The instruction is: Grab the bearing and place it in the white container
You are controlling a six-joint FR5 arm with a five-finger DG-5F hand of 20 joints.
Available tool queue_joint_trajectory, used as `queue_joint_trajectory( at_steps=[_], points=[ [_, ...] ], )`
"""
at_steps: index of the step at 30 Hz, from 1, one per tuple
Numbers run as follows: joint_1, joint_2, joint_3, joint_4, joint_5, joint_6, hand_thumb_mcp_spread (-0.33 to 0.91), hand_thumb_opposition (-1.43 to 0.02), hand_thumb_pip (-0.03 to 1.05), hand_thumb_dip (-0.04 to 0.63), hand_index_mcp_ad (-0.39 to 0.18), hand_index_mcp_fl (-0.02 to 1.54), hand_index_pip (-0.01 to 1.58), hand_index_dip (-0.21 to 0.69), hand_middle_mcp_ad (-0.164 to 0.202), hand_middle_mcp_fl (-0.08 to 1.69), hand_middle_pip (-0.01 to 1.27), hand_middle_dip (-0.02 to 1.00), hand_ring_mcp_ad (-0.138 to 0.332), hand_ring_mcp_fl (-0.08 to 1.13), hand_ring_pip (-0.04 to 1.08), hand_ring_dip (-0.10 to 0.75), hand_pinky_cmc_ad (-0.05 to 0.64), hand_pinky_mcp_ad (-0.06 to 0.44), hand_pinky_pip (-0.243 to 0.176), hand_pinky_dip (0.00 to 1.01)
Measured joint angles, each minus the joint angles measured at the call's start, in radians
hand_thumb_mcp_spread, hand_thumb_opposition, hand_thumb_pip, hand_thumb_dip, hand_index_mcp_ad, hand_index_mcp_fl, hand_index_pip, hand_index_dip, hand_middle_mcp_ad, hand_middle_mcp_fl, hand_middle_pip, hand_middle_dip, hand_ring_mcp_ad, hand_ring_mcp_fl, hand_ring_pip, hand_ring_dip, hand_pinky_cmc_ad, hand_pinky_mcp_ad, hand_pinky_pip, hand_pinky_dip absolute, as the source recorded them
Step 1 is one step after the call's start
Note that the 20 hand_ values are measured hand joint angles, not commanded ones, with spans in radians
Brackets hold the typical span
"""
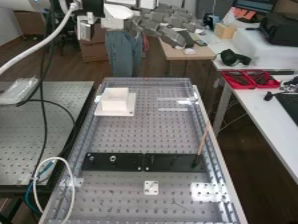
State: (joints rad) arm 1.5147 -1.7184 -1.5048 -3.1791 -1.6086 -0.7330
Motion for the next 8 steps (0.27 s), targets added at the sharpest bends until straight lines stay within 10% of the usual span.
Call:
queue_joint_trajectory(
  at_steps=[8],
  points=[
    [0.001, 0.020, -0.034, 0.037, 0.009, 0.012, 0.25, -0.71, 0.37, 0.075, -0.099, 0.06, 0.10, 0.180, 0.084, 0.01, 0.12, 0.16, 0.166, 0.00, 0.08, 0.072, 0.445, 0.311, -0.120, 0.29]
  ],
)
